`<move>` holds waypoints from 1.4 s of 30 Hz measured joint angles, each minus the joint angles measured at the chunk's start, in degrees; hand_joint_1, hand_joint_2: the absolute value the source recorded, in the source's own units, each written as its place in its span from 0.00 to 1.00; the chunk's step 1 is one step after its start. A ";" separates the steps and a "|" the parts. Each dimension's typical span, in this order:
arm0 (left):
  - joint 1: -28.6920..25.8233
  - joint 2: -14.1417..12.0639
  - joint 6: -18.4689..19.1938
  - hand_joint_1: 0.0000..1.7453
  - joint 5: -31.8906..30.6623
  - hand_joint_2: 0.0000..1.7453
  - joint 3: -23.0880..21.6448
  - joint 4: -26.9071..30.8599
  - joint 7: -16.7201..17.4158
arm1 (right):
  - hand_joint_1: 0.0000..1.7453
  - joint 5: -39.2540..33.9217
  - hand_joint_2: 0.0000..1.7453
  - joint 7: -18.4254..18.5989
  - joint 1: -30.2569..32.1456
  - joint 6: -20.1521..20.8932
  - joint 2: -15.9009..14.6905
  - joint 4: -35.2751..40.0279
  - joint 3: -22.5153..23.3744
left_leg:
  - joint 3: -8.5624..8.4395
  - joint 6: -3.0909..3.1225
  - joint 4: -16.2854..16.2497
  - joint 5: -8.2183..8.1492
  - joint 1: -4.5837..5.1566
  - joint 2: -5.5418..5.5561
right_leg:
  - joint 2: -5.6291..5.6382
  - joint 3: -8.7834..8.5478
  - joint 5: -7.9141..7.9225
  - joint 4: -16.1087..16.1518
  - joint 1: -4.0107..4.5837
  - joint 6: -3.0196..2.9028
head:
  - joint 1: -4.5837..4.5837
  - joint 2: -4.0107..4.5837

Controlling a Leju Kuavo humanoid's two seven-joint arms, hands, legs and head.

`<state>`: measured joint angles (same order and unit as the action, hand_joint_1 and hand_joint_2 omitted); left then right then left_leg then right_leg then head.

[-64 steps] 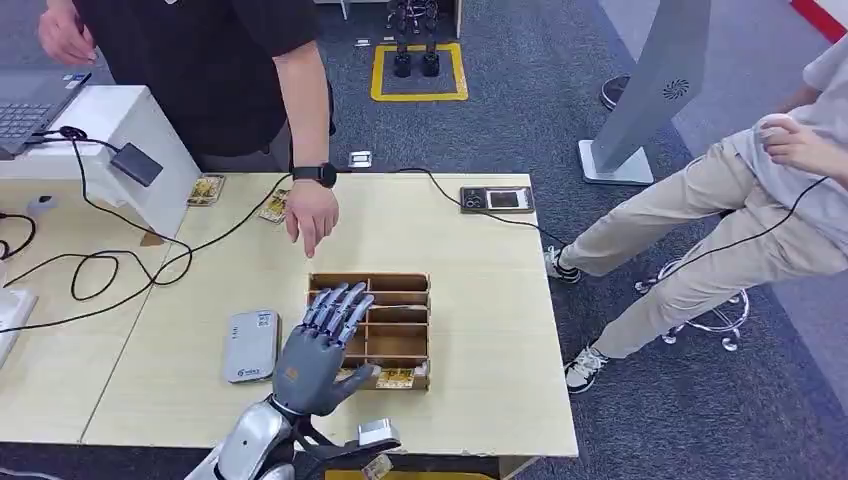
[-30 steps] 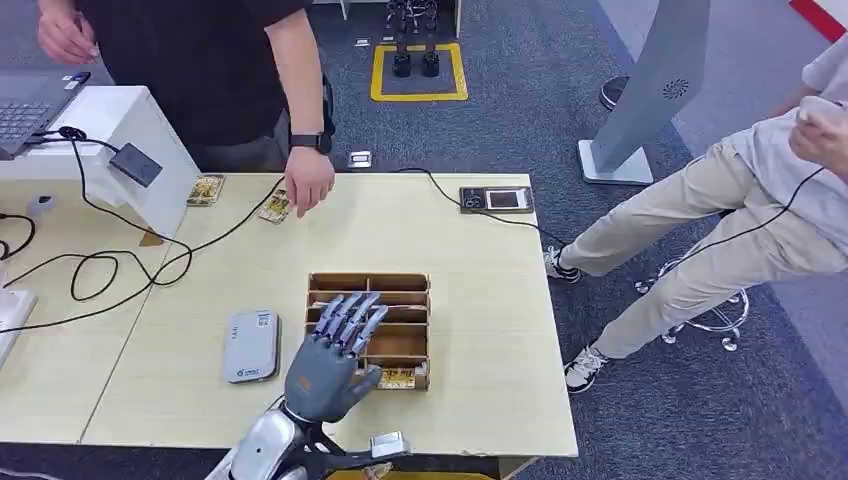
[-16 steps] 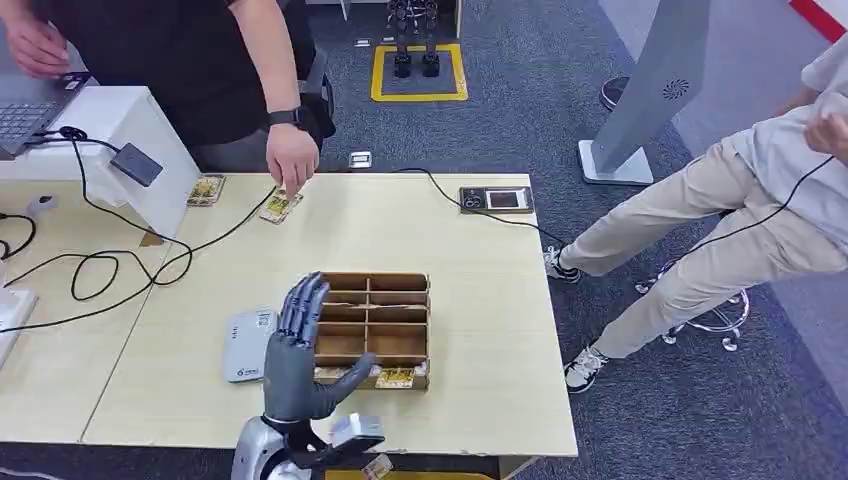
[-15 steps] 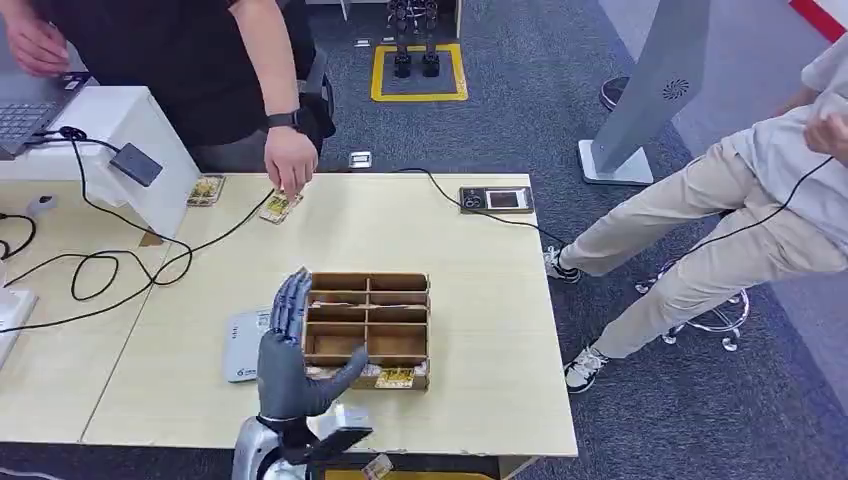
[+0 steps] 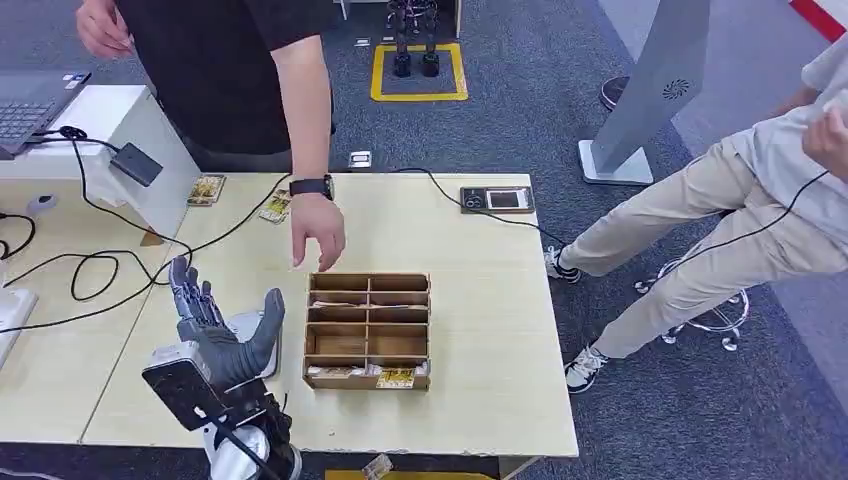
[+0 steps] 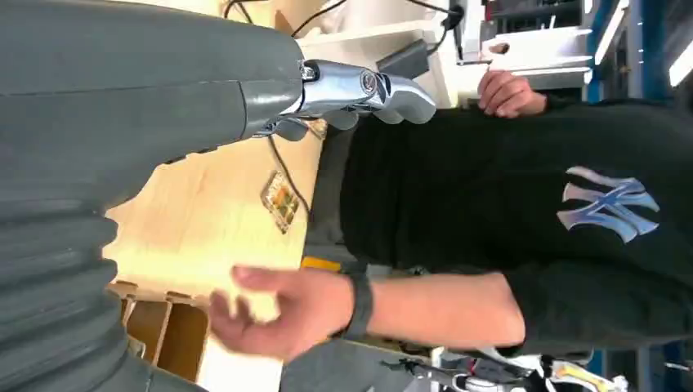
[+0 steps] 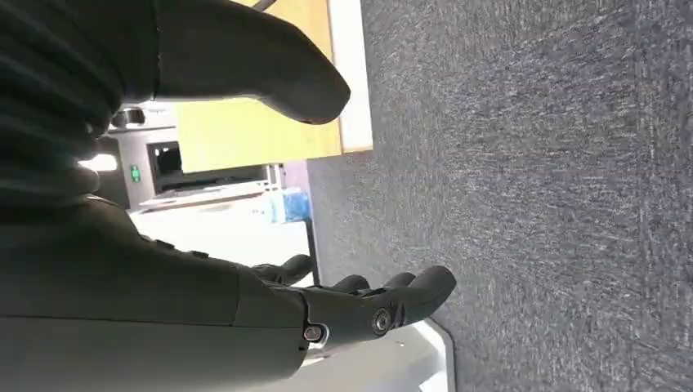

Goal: Pass the card to the sensor for recognition and then transmit it.

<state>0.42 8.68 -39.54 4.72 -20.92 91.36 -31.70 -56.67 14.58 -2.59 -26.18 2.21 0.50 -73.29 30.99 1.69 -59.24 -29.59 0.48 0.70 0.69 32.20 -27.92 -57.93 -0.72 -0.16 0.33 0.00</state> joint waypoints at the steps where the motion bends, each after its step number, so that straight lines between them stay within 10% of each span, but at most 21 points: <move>1: -0.03 -0.15 0.69 0.00 -0.07 1.00 0.00 0.15 -0.72 | 0.00 0.04 1.00 -0.15 0.00 0.19 0.00 -0.02 -0.26 | 0.00 0.00 0.00 0.00 0.00 0.00 | 0.00 0.00 0.00 0.00 0.00 0.00 | 0.00 0.00; 16: -1.83 -3.21 17.10 0.00 0.31 1.00 -1.81 3.13 -3.08 | 0.00 -0.33 1.00 -1.22 0.01 1.88 -0.02 -0.61 -2.03 | -0.01 0.00 0.00 0.00 -0.01 0.00 | -0.01 0.00 0.00 0.00 0.01 0.00 | 0.00 0.00; 21: -3.45 -5.49 34.19 0.00 -3.12 1.00 -1.97 3.43 -3.14 | 0.00 -0.98 1.00 -2.40 0.02 3.28 -0.28 -0.81 -2.60 | 0.00 0.00 0.01 0.00 -0.01 -0.02 | 0.02 0.00 0.00 -0.01 0.01 0.00 | 0.00 0.00; 24: -4.86 -7.10 38.38 0.00 -5.42 1.00 -1.95 3.32 -4.00 | 0.00 -1.44 1.00 -2.80 0.03 3.76 -0.57 -0.85 -3.17 | 0.00 0.00 0.01 0.00 -0.01 -0.01 | 0.01 0.01 -0.01 0.00 0.01 0.00 | 0.00 0.00; 34: -6.06 -9.44 38.60 0.00 -10.82 1.00 -1.95 2.95 -4.11 | 0.00 -1.68 1.00 -2.86 0.01 3.91 -1.01 -0.94 -3.52 | 0.00 0.00 0.01 0.00 -0.01 0.00 | -0.01 0.00 0.00 0.00 0.01 0.00 | 0.00 0.00; 42: -6.16 -12.06 30.37 0.00 -23.29 1.00 -1.95 -1.78 -1.48 | 0.00 -2.84 1.00 -2.71 -0.01 3.96 -1.53 -0.94 -4.68 | -0.01 0.00 0.01 0.00 -0.01 0.00 | 0.00 0.01 0.00 0.00 0.01 0.00 | 0.00 0.00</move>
<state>-5.74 -3.38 -9.17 -18.57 -22.86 89.58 -33.18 -59.52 11.87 -2.61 -22.23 0.68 -0.44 -77.96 30.98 1.68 -59.23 -29.59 0.47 0.69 0.69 32.20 -27.92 -57.93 -0.71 -0.16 0.33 0.00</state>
